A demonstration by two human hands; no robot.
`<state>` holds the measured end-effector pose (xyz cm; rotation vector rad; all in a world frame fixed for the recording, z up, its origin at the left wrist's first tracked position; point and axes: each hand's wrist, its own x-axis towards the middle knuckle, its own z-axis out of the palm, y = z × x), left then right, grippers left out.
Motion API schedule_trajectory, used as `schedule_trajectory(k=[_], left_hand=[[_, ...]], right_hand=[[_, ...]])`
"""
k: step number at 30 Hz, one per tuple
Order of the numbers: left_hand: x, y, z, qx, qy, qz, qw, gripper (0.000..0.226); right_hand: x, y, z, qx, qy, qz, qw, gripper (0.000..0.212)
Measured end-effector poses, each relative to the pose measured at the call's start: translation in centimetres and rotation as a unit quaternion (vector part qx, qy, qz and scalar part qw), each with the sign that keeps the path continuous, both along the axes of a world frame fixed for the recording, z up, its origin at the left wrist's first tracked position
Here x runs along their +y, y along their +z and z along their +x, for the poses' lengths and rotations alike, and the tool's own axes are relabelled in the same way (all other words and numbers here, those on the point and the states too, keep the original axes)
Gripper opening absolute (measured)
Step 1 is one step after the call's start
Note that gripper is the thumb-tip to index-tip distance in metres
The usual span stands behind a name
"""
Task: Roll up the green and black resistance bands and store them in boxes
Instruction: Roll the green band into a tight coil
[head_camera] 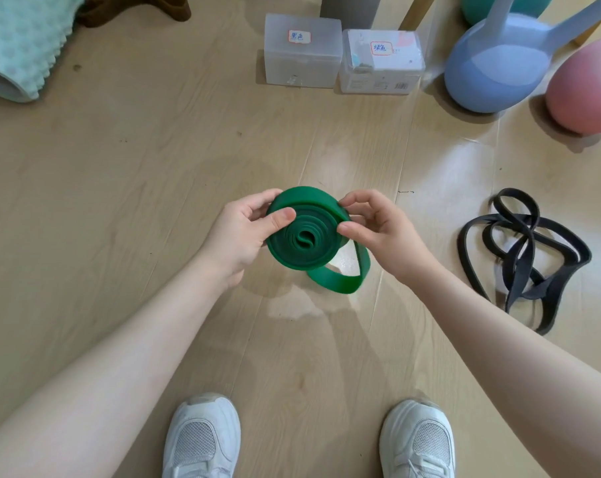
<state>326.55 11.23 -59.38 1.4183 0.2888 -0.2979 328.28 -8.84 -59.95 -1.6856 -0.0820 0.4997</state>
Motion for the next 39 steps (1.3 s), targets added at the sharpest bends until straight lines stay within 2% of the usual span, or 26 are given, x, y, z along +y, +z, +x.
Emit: schedule_trajectory(k=[5,9,12,15,18,22,27,32,34,37,39], left_hand=[[-0.5,0.1,0.3,0.016,0.060,-0.030,0.998,0.016],[-1.0,-0.5,-0.3,0.044,0.095,-0.044,0.994,0.013],[-0.5,-1.0,-0.9,0.098,0.034,-0.050,0.993,0.012],[0.7,-1.3,-0.9,0.145,-0.101,-0.012,0.984,0.014],[0.8,-0.8,0.0,0.123,-0.181,0.061,0.974,0.032],[-0.7,-0.4,0.4,0.079,-0.220,0.127,0.964,0.030],[-0.7,-0.9,0.0,0.037,-0.219,0.190,0.956,0.021],[-0.4,-0.8,-0.4,-0.011,-0.217,0.252,0.943,0.025],[-0.2,-0.7,-0.5,-0.025,-0.217,0.279,0.935,0.028],[0.4,-0.6,-0.7,-0.028,-0.196,0.254,0.947,0.022],[0.6,-0.7,-0.7,-0.008,-0.169,0.196,0.966,0.025]], right_hand=[[0.8,0.3,-0.2,0.035,-0.024,0.061,0.997,0.023],[1.3,-0.2,-0.2,0.021,-0.027,0.008,0.999,0.024],[0.8,-0.1,0.2,0.007,0.008,-0.035,0.999,0.021],[-0.2,0.7,0.9,0.007,0.073,-0.080,0.994,0.024],[-0.3,1.0,1.0,-0.007,0.144,-0.145,0.979,0.023],[0.1,0.8,0.5,-0.020,0.178,-0.182,0.967,0.021],[0.2,0.4,0.2,-0.029,0.181,-0.200,0.963,0.027],[0.1,-0.6,0.2,-0.044,0.203,-0.243,0.948,0.036],[0.1,-0.7,0.3,-0.087,0.222,-0.264,0.935,0.034],[0.0,-0.5,0.8,-0.155,0.218,-0.267,0.926,0.031],[0.0,-0.4,1.0,-0.117,0.183,-0.224,0.950,0.026]])
